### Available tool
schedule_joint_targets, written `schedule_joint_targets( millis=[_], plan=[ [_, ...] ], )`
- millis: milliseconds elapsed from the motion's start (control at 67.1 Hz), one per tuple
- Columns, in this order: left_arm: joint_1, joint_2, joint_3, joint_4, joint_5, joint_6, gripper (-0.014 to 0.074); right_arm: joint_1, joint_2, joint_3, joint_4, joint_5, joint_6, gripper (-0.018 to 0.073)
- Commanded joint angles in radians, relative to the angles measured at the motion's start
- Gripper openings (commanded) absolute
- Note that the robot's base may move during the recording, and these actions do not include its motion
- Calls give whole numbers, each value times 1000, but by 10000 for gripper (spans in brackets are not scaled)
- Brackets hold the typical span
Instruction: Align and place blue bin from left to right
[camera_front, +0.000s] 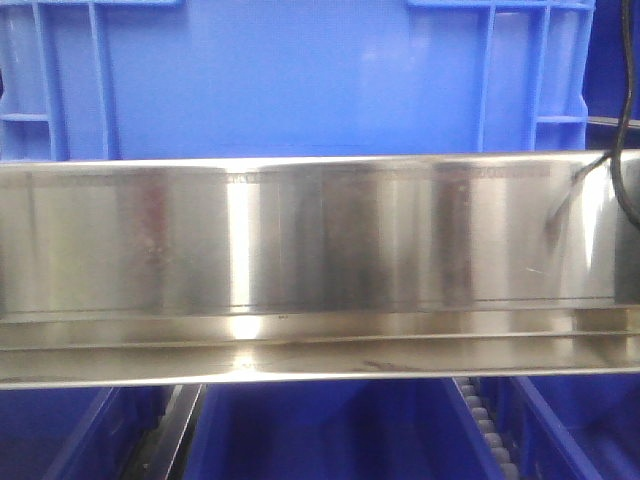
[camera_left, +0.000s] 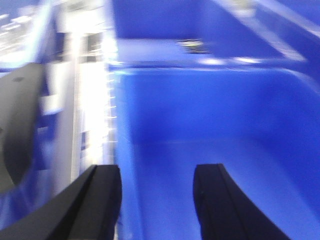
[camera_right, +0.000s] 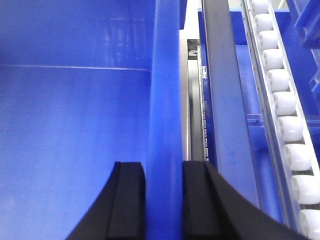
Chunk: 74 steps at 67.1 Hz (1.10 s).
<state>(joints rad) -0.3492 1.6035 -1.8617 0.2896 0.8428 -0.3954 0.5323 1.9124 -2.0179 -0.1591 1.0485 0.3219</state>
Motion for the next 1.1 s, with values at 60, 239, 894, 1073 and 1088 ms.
schedule_joint_targets(
  millis=[60,239,894,1073,1088],
  plan=[
    [-37,117,-167,125,151,-58,266,-2,0,-5,-10,20,-7,-76],
    [-56,253,-301,185,312,-58,266,-2,0,-5,-10,18,-7,-78],
    [1,297,-305,73,373,-60,266,-2,0,-5,-10,18,-7,-78],
    [6,298,-303,77,378,-58,266,-2,0,-5,-10,18,-7,-78],
    [6,298,-302,77,378,-58,266,-2,0,-5,-10,18,-7,-78]
  ],
)
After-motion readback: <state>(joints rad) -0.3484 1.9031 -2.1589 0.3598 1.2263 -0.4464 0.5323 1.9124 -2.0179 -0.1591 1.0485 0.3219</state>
